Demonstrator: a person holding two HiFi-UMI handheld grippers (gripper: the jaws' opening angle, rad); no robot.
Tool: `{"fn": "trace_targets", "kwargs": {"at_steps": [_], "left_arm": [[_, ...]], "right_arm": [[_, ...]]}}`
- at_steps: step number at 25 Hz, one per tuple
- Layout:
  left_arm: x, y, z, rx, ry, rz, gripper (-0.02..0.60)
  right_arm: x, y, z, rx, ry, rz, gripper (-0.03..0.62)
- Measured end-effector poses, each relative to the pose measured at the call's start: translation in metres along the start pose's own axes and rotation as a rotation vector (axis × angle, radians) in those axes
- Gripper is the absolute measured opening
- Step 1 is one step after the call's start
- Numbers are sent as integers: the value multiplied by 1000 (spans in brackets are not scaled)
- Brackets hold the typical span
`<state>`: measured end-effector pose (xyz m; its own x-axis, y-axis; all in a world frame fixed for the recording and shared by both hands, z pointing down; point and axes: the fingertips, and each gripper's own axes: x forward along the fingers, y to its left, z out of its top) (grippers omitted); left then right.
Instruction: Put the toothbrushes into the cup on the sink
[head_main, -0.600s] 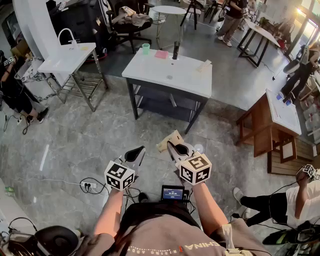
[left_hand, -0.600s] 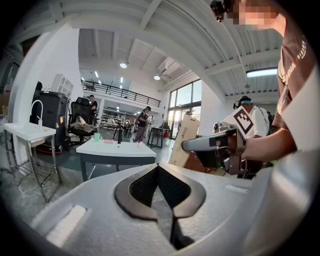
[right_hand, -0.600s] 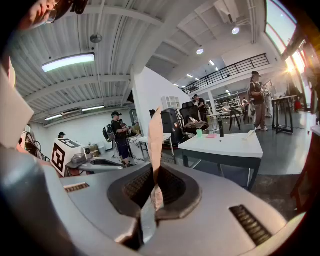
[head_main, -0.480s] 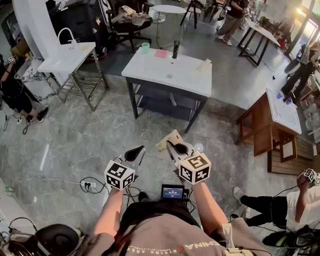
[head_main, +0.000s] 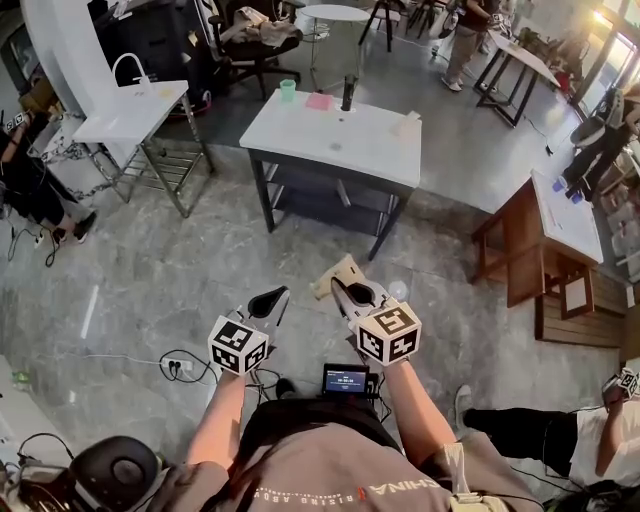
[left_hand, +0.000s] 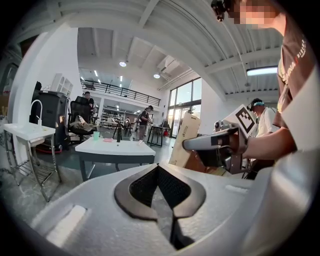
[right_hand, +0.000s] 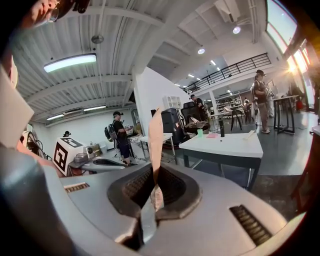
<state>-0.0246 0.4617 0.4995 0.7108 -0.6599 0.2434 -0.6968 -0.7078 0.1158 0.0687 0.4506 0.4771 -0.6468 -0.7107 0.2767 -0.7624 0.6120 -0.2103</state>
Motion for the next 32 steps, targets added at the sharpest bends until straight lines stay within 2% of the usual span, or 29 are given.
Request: {"fn": "trace_targets", "kwargs": {"at_steps": [12, 19, 26, 32], "left_arm": [[33, -20, 0, -8, 15, -2, 11], [48, -28, 0, -2, 28, 36, 11], [56, -13, -4, -15, 37, 71, 11], [80, 15, -6, -39, 46, 58, 11]], "right_arm": [[-15, -34, -2, 16, 4, 14, 20], [-20, -56, -2, 24, 11, 45, 21], [-9, -70, -3, 37, 18, 57, 21], [18, -88, 1, 43, 36, 48, 21]]}}
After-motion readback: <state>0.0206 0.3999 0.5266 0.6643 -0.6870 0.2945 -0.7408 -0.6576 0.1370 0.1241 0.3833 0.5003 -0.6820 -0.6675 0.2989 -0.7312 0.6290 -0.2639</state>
